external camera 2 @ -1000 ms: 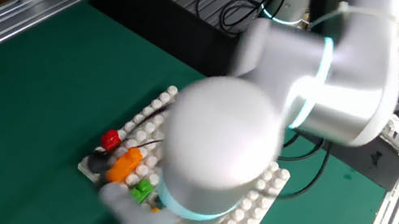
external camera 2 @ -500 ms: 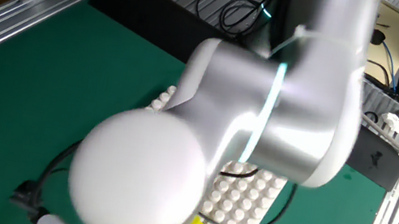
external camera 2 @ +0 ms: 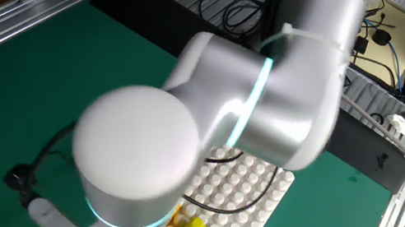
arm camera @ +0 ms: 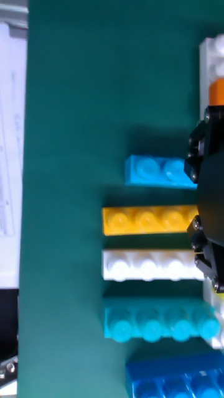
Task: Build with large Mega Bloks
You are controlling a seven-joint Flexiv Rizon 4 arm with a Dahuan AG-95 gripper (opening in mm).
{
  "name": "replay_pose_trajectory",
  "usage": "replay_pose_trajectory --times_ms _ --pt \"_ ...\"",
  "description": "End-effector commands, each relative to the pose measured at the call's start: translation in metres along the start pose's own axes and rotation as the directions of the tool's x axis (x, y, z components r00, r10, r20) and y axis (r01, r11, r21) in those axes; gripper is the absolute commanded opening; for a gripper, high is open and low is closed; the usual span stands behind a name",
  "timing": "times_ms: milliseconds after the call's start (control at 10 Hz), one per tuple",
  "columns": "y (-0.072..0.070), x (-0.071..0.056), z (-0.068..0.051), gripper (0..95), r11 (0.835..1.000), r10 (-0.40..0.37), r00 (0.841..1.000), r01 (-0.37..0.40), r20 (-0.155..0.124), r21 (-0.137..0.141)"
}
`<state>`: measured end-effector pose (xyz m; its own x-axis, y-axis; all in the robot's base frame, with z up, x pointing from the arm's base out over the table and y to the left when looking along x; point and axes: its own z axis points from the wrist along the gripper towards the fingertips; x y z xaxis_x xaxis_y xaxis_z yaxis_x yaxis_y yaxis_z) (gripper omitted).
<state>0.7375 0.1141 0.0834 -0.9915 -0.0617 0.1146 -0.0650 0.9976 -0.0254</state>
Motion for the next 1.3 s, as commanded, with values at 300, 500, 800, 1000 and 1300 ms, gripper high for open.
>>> replay_pose_trajectory --times_ms 300,500,800,1000,1300 --pt "-0.008 -0.012 0.009 57.0 1.000 -0.014 1.000 0.014 -0.021 0.006" --pt "-0.012 -0.012 0.013 57.0 1.000 -0.021 1.000 0.021 -0.015 0.009" --pt "-0.018 -0.013 0.021 57.0 0.999 -0.040 0.999 0.040 -0.003 0.011" --pt "-0.018 -0.014 0.026 57.0 0.999 -0.043 0.999 0.043 0.008 0.021" --pt "-0.019 -0.015 0.030 57.0 0.998 -0.051 0.998 0.050 0.022 0.032"
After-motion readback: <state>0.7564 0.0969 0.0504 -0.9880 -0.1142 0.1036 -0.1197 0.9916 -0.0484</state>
